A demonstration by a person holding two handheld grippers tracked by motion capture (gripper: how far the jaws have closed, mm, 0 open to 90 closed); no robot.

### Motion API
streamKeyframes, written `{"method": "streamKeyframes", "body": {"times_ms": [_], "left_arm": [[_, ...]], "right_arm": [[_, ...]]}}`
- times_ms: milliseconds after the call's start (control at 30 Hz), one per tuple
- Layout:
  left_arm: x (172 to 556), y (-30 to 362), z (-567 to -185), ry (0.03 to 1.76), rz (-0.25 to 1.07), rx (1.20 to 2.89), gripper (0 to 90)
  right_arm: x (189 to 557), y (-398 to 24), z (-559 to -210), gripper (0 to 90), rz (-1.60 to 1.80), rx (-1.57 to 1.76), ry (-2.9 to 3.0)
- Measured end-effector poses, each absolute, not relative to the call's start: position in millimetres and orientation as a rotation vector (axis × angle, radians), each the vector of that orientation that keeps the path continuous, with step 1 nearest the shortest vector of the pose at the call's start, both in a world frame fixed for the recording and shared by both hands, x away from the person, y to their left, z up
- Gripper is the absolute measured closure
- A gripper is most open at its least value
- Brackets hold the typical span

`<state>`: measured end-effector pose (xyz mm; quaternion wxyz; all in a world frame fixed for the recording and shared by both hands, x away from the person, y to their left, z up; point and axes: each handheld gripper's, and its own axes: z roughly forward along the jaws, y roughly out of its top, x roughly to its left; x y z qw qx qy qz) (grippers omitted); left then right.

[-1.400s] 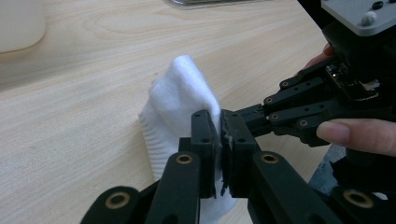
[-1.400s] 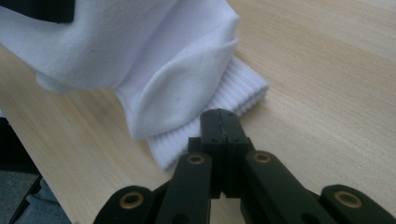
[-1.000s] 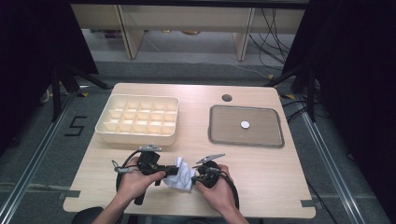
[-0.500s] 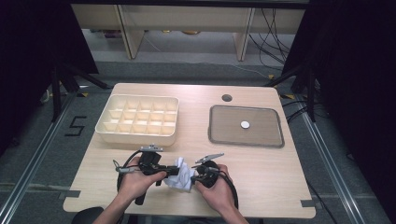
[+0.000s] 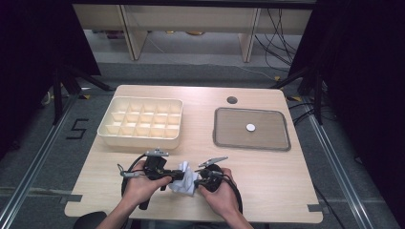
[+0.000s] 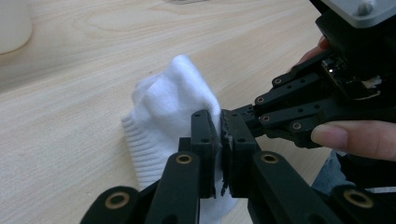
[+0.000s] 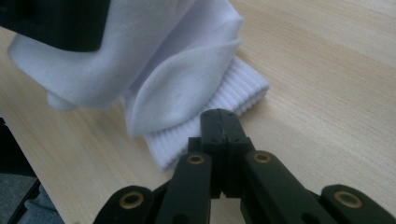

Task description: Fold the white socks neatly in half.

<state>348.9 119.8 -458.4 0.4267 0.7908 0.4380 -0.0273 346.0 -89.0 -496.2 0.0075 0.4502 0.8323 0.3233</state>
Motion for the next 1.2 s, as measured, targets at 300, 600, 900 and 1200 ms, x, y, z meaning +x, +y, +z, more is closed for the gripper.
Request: {"method": "streamKeyframes", "body": {"times_ms": [300, 600, 900, 1200], "left_arm": [[347.0, 115.9, -459.0, 1.091, -0.037, 1.998, 84.2], [346.9, 114.4, -459.1, 1.09, -0.03, 2.002, 84.3], [346.9, 112.3, -459.8, 1.074, -0.037, 2.007, 84.2], [346.9, 110.4, -460.0, 1.075, -0.034, 2.01, 84.2]], "right_arm": [[345.7, -87.4, -495.9, 90.0, 1.007, 1.411, 2.601], [344.9, -84.8, -496.3, 90.0, 1.004, 1.426, 2.602], [345.2, -84.3, -496.6, 90.0, 1.004, 1.419, 2.603], [345.3, -82.6, -497.6, 90.0, 1.023, 1.394, 2.605]]}}
